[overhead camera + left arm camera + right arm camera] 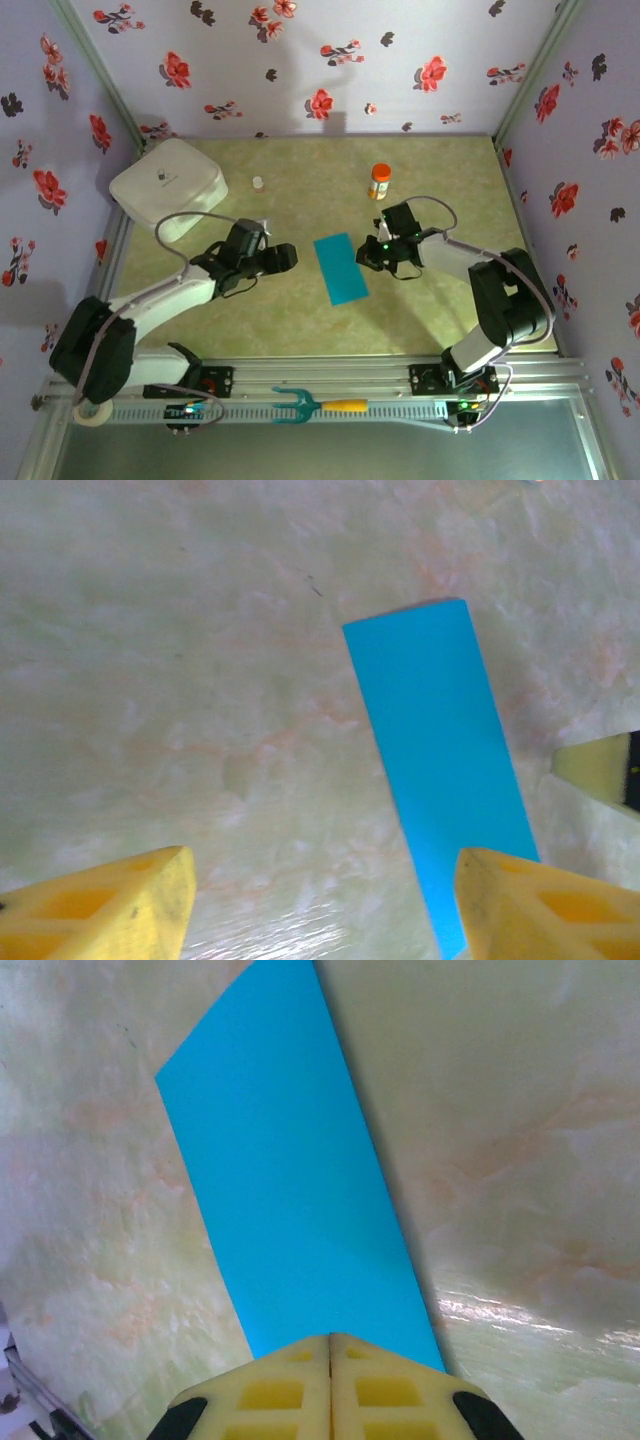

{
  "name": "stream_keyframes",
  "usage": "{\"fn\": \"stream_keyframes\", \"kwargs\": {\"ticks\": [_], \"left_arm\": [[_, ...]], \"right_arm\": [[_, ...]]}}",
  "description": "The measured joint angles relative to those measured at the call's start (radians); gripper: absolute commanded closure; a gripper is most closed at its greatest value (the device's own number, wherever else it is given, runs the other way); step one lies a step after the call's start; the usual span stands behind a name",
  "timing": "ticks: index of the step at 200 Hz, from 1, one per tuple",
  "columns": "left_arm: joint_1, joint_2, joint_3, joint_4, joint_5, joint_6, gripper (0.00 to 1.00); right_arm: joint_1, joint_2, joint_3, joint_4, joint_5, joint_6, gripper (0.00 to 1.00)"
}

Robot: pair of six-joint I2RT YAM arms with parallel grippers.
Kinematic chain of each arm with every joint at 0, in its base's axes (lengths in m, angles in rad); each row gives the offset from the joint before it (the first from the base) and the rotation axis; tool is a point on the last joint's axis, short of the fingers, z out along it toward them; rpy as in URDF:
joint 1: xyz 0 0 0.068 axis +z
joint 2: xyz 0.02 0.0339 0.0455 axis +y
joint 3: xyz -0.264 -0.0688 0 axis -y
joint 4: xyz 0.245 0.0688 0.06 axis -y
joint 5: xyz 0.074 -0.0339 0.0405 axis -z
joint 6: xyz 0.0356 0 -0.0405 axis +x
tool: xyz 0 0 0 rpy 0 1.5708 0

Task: Fold a paper plane with a square sheet of paper (pick it up from the middle)
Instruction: Third fold the triangle at the center of the table.

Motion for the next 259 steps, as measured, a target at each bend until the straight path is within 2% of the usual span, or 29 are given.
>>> {"fn": "stream_keyframes", "kwargs": {"ticks": [46, 100, 149, 176, 259], "left_arm": [[-0.041, 0.154, 0.086, 0.030, 0.061, -0.043, 0.43], [-0.069, 0.263, 0.155, 0.041, 0.102, -0.086, 0.45], [-0.074, 0.327, 0.183, 0.063, 0.143, -0.117, 0.45], [-0.074, 0.366, 0.188, 0.071, 0.158, -0.144, 0.49], [-0.076, 0.466, 0.205, 0.144, 0.222, -0.222, 0.57]], "right_arm": [[0.000, 0.062, -0.002, 0.094, -0.063, 0.031, 0.93], [-0.005, 0.127, -0.052, 0.180, -0.059, 0.084, 0.93], [-0.010, 0.130, -0.164, 0.417, -0.093, 0.239, 0.93], [-0.011, 0.122, -0.211, 0.518, -0.088, 0.315, 0.94], [-0.011, 0.120, -0.217, 0.531, -0.073, 0.350, 0.95]]}}
